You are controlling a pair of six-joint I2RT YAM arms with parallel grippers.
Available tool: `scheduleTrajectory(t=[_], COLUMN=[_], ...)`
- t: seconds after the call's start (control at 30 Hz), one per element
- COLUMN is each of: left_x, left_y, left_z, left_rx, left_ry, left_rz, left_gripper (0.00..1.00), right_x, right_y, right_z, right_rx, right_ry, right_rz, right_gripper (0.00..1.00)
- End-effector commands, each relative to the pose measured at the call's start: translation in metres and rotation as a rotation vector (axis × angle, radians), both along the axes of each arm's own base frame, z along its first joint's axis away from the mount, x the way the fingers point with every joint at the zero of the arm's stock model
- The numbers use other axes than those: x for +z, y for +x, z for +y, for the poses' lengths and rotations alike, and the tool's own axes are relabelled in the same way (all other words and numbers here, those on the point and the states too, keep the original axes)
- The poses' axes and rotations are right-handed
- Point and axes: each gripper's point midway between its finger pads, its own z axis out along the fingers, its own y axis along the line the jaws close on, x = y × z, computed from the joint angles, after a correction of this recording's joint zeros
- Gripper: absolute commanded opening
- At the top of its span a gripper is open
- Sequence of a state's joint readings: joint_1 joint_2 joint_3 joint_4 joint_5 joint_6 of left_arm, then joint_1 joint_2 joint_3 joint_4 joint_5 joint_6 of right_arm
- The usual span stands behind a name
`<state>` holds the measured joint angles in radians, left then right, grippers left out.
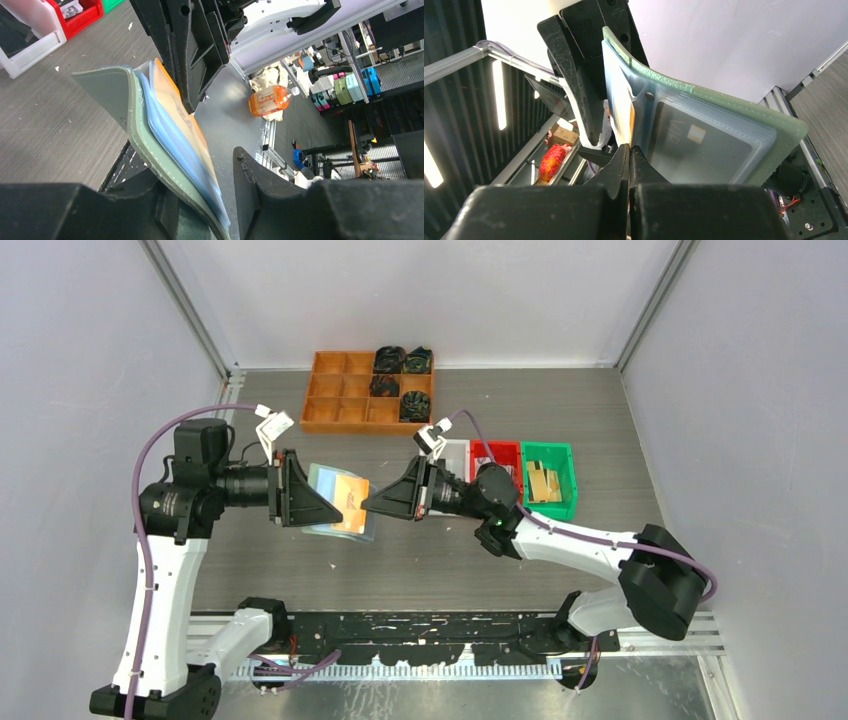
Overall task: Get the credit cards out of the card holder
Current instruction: Remove the credit card from the card holder.
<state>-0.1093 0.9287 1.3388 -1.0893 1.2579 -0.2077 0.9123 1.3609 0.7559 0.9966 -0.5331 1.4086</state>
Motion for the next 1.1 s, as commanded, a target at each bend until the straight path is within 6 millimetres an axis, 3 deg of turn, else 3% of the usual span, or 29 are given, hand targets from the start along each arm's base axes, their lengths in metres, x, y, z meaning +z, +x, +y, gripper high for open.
scheduleTrajectory(t=[0.0,0.27,0.37,0.5,0.7,0.93,1.07], left_x=[0.03,0.032,0.032,0.031,0.031,0.029,0.027], left_y=[-0.012,-0.009,-0.008,-0.007,-0.01,-0.01,-0.008], left_z=[-0.002,-0.002,-0.002,-0.003,-0.002,-0.002,-0.002], left_rx=[-0.053,-0.045,-0.041,-0.038,-0.042,-0.041,-0.039], left_ry=[-0.057,-0.06,-0.061,-0.06,-0.062,-0.06,-0.058], left_rz=[-0.117,-0.123,-0.121,-0.116,-0.121,-0.117,-0.112], left_gripper=[0.4,0.19,0.14,0.08,0.05,0.05,0.04], right_x=[0.007,0.004,0.006,0.011,0.035,0.057,0.061], right_y=[-0.003,-0.004,-0.003,0.0,0.001,-0.011,-0.016], right_z=[-0.009,-0.012,-0.01,-0.004,-0.003,-0.015,-0.022], right_rx=[-0.037,-0.046,-0.036,-0.019,0.028,0.101,0.107], right_ry=[-0.007,-0.021,-0.021,-0.004,0.1,0.216,0.231], right_rz=[-0.062,-0.067,-0.061,-0.046,-0.021,-0.005,-0.018], right_gripper=[0.01,0.01,0.22,0.29,0.29,0.32,0.18])
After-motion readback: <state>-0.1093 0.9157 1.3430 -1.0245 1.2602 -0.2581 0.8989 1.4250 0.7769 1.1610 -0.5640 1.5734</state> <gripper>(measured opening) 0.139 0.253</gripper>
